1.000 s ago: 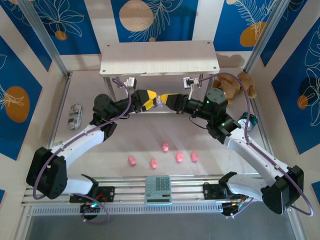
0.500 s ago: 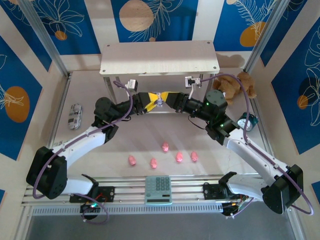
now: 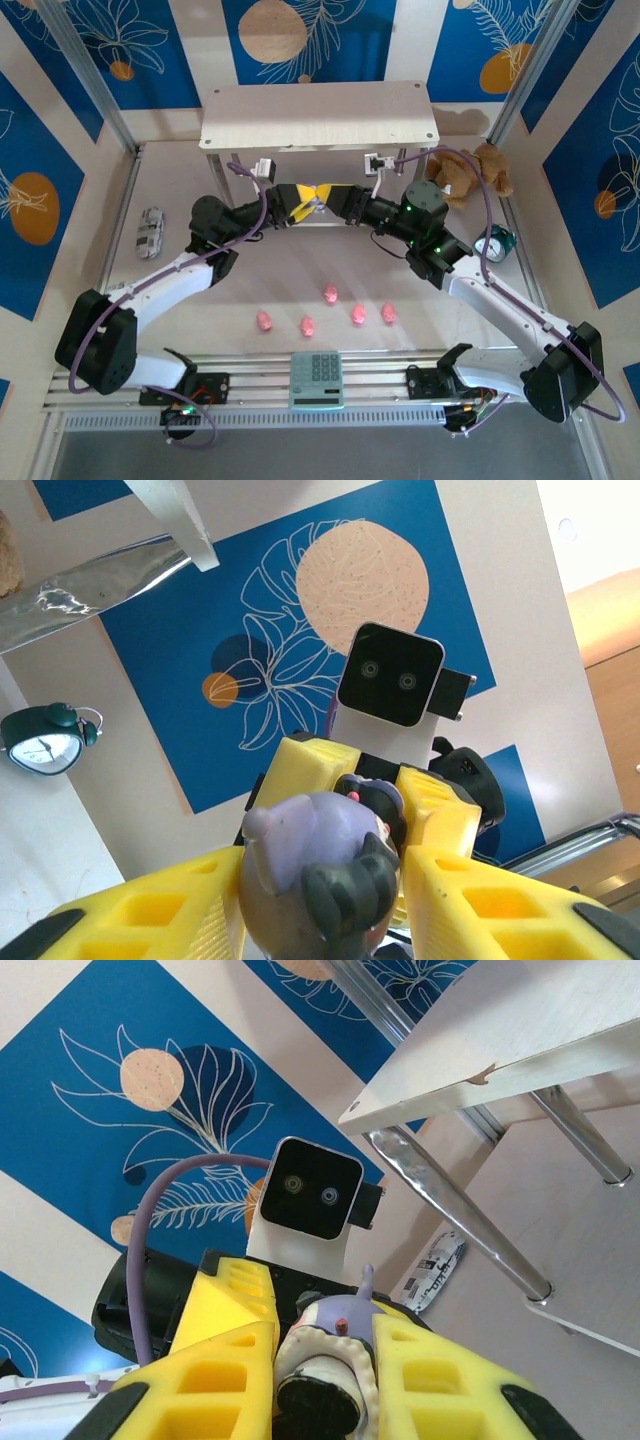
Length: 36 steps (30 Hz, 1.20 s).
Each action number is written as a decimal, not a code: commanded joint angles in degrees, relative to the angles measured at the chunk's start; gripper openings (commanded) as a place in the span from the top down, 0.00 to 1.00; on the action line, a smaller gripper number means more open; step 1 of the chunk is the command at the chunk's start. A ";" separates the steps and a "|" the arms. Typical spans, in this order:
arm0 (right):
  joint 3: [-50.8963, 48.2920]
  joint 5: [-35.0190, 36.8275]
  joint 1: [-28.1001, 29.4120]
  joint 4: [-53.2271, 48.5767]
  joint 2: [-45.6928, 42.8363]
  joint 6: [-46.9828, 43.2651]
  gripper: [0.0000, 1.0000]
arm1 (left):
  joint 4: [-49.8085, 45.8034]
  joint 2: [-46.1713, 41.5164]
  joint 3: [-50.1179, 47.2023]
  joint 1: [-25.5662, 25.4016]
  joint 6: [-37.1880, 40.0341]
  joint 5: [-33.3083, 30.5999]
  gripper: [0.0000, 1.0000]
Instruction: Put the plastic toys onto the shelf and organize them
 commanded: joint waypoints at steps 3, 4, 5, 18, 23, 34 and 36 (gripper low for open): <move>0.37 1.24 0.42 1.71 -0.03 0.51 0.98 | -1.69 -1.81 0.16 -0.73 3.80 0.34 0.72; 0.28 1.32 0.42 1.72 -0.05 0.44 0.97 | -3.28 -2.39 0.28 -0.69 5.03 0.39 0.78; 0.28 1.40 0.46 1.52 -0.13 0.51 0.97 | -4.49 -2.94 0.35 -0.71 5.88 0.35 0.82; 5.25 10.73 -0.41 -20.25 -10.01 -12.18 0.49 | -70.25 -6.66 21.31 2.17 55.58 2.87 0.84; 7.39 14.58 -2.83 -30.02 -16.07 -16.73 0.47 | -101.94 0.85 37.73 2.45 82.57 -6.57 0.83; 11.70 15.43 -6.89 -38.91 -19.37 -21.11 0.46 | -120.91 16.71 48.33 1.58 105.89 -35.79 0.83; 11.46 15.15 -7.46 -38.74 -19.33 -21.03 0.46 | -118.79 17.47 47.43 1.60 106.46 -38.62 0.83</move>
